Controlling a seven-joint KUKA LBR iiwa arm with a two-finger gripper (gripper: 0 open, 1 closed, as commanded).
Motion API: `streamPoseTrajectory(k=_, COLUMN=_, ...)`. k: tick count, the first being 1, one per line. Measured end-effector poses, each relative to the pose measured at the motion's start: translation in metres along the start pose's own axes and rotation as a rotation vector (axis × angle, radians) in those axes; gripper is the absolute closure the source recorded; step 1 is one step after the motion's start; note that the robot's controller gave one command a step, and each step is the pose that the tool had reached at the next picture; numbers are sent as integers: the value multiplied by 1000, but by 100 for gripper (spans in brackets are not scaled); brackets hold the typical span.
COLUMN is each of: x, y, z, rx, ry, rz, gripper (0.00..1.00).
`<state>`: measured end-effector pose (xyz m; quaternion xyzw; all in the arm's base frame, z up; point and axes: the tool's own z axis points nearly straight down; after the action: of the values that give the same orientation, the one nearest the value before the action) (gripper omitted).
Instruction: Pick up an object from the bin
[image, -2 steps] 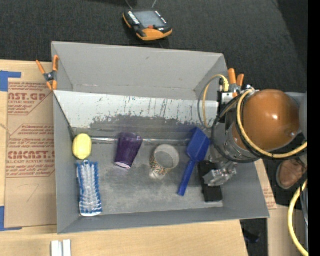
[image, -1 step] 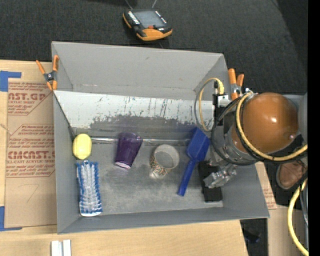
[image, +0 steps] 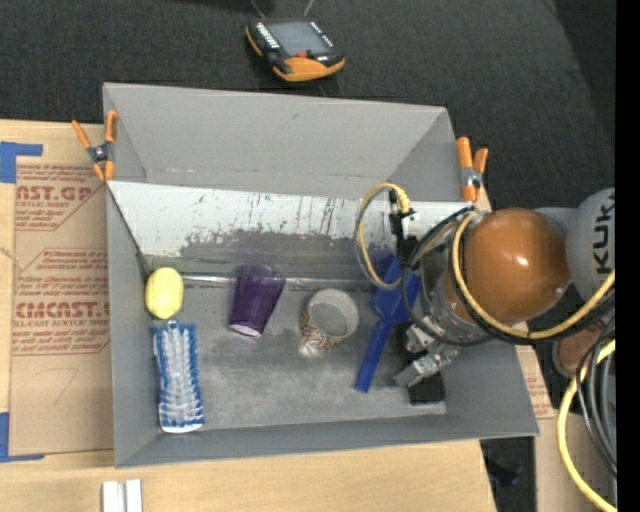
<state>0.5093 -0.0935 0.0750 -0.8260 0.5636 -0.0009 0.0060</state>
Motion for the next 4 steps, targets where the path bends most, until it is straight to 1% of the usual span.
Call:
streamPoseTrajectory(k=1, x=0, y=0, z=-1, rx=0, ry=-2, rz=-15, gripper=100)
streamPoseTrajectory(k=2, x=-33, y=-55, z=-34, rx=0, ry=-5, rz=-454, gripper=100)
streamPoseTrajectory(k=3, x=-7, y=-18, z=-142, rx=-7, ry=-10, rz=-171, gripper=100)
streamPoseTrajectory(k=4, x=7, y=-11, z=-86, rx=-1, ry=-8, rz=-344, gripper=100)
